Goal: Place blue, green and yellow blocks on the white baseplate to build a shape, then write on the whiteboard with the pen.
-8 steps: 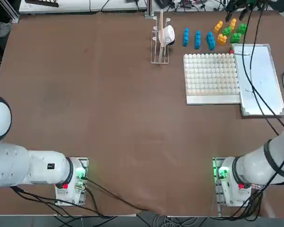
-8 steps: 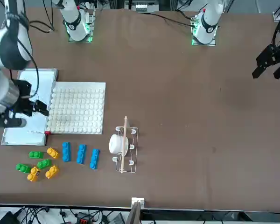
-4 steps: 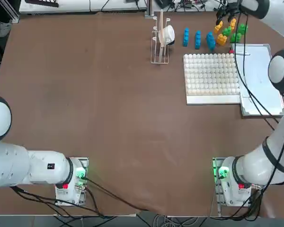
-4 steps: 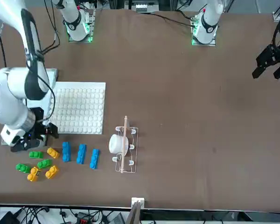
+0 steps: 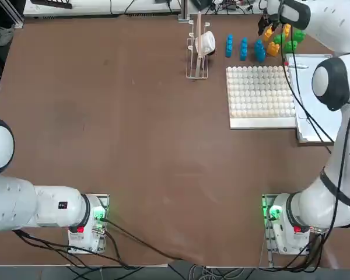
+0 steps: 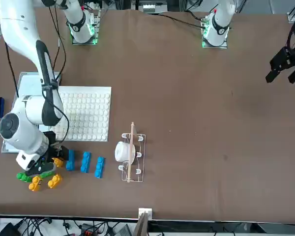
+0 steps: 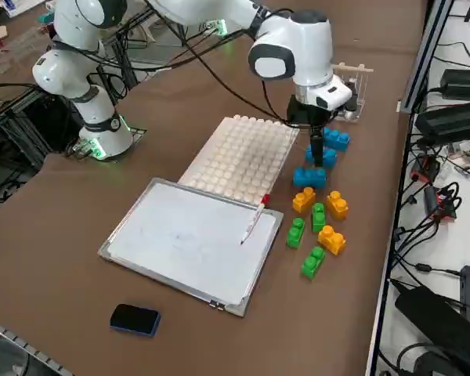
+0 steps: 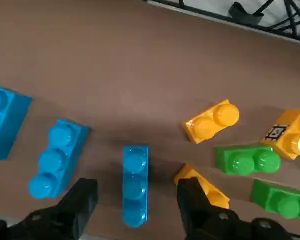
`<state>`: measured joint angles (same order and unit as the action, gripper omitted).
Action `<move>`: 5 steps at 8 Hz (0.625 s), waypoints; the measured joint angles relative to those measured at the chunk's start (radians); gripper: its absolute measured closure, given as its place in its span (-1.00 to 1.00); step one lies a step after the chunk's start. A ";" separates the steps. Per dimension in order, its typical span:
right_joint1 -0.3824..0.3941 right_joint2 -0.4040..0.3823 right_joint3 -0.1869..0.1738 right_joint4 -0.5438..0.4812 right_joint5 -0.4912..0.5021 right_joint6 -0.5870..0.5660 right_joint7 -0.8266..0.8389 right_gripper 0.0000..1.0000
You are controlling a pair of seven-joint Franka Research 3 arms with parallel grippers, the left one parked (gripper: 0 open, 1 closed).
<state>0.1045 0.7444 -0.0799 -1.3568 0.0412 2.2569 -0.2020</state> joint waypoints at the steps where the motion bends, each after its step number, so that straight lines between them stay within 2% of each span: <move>1: -0.001 0.027 -0.001 0.019 0.000 0.000 0.000 -0.95; 5: 0.001 0.068 -0.001 0.027 0.000 0.001 -0.035 -0.79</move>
<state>0.1052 0.8121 -0.0806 -1.3301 0.0412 2.2575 -0.2369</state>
